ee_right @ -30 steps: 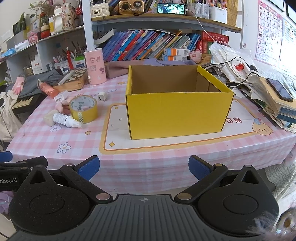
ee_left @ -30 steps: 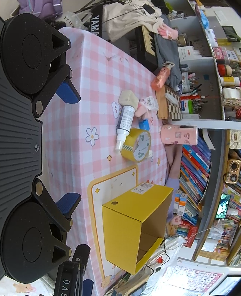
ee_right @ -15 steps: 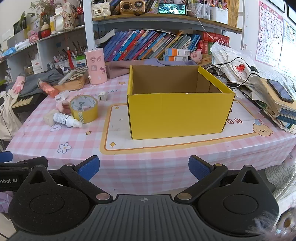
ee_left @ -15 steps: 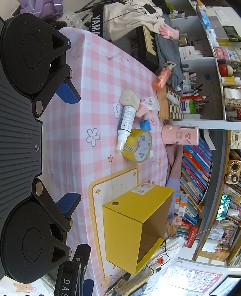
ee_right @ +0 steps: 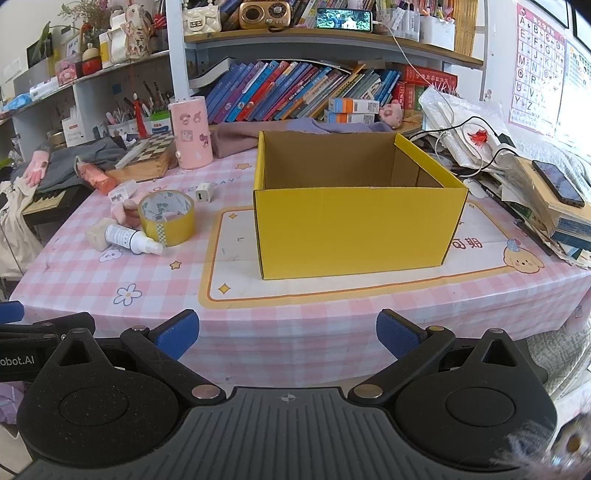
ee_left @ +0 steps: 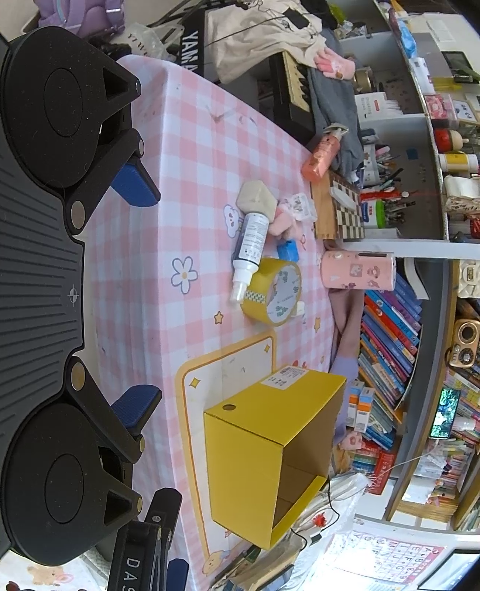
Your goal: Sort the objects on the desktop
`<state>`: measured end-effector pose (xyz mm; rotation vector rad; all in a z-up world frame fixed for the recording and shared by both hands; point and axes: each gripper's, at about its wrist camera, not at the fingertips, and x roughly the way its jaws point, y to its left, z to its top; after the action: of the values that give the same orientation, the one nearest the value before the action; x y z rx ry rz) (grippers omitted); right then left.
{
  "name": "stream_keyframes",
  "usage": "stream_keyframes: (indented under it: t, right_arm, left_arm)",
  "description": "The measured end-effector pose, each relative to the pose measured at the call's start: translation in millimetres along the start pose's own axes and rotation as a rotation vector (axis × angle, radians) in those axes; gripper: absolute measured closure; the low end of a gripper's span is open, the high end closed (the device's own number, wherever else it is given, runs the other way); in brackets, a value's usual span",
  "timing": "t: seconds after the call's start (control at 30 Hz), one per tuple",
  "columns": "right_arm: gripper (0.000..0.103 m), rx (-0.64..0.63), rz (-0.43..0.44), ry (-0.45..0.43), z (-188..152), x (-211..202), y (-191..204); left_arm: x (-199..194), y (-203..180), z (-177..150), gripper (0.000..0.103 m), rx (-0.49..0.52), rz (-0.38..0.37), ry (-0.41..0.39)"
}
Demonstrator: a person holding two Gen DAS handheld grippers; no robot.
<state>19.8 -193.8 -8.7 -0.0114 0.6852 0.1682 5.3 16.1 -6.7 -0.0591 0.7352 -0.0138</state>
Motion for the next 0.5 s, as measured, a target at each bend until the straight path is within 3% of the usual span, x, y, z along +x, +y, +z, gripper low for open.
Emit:
stream_keyframes:
  t: [0.5]
  right_arm:
    - [0.000, -0.029, 0.037, -0.009, 2.5, 1.4, 12.2]
  left_arm:
    - [-2.3, 7.1, 2.1, 0.000, -0.005, 0.016, -0.001]
